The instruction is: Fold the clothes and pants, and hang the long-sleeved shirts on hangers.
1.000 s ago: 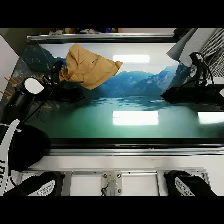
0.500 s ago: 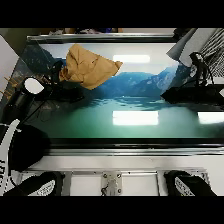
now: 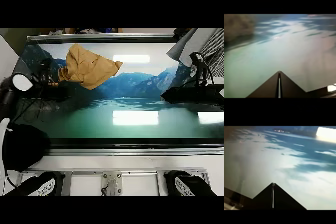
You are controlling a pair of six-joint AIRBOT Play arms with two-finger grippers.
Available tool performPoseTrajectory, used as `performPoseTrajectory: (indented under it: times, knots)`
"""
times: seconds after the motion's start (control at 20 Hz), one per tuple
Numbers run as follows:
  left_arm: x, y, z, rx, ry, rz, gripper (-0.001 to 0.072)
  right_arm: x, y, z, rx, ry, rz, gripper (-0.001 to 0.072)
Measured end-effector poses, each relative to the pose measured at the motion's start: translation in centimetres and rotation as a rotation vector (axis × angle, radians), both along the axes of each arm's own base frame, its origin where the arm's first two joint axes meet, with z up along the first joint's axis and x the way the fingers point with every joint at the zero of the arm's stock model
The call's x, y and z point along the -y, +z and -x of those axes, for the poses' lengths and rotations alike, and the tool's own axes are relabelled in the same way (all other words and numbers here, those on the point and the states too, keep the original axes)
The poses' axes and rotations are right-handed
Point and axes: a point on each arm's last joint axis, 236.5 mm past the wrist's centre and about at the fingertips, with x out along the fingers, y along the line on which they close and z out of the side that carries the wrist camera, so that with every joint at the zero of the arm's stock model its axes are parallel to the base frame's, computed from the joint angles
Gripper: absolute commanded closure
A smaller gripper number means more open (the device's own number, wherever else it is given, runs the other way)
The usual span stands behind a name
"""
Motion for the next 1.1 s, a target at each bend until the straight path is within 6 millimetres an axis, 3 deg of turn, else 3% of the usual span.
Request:
performPoseTrajectory:
  times: [0.05, 0.1, 0.15, 0.3, 0.45, 0.65, 0.8, 0.85, 0.9, 1.0, 1.05, 1.1]
  knots:
    - [-2.8, 0.0, 0.7, -0.017, 0.031, -0.085, 0.0689, 0.0, 0.0, 0.0, 0.000, 0.000, 0.000, 0.0691]
    - [-6.1, 0.1, 1.7, -0.036, 0.075, -0.180, 0.0461, 0.0, 0.0, 0.0, 0.000, 0.000, 0.000, 0.0691]
    - [-9.0, 0.2, 2.8, -0.053, 0.120, -0.254, -0.0006, 0.0, 0.0, 0.0, 0.000, 0.000, 0.000, 0.0691]
    - [-16.4, -1.0, 7.0, -0.118, 0.280, -0.394, 0.0006, 0.0, 0.0, 0.0, 0.000, 0.000, 0.000, 0.0690]
    - [-21.1, -4.3, 10.9, -0.189, 0.404, -0.448, 0.0007, 0.0, 0.0, 0.0, 0.000, 0.000, 0.000, 0.0691]
    - [-24.3, -9.7, 14.5, -0.275, 0.493, -0.465, 0.0007, 0.0, 0.0, 0.0, 0.000, 0.000, 0.000, 0.0690]
    - [-25.3, -13.3, 16.6, -0.353, 0.523, -0.451, 0.0008, 0.0, 0.0, 0.0, 0.000, 0.000, 0.000, 0.0691]
    - [-25.5, -14.3, 17.2, -0.381, 0.530, -0.443, 0.0041, 0.0, 0.0, 0.0, 0.000, 0.000, 0.000, 0.0691]
    - [-25.6, -15.1, 17.7, -0.408, 0.532, -0.437, 0.0169, 0.0, 0.0, 0.0, 0.000, 0.000, 0.000, 0.0691]
    - [-25.5, -16.6, 18.7, -0.467, 0.532, -0.422, 0.0569, 0.0, 0.0, 0.0, 0.000, 0.000, 0.000, 0.0690]
    - [-25.4, -17.1, 19.0, -0.487, 0.531, -0.416, 0.0690, 0.0, 0.0, 0.0, 0.000, 0.000, 0.000, 0.0691]
    - [-25.3, -17.3, 19.2, -0.499, 0.531, -0.412, 0.0690, 0.0, 0.0, 0.0, 0.000, 0.000, 0.000, 0.0691]
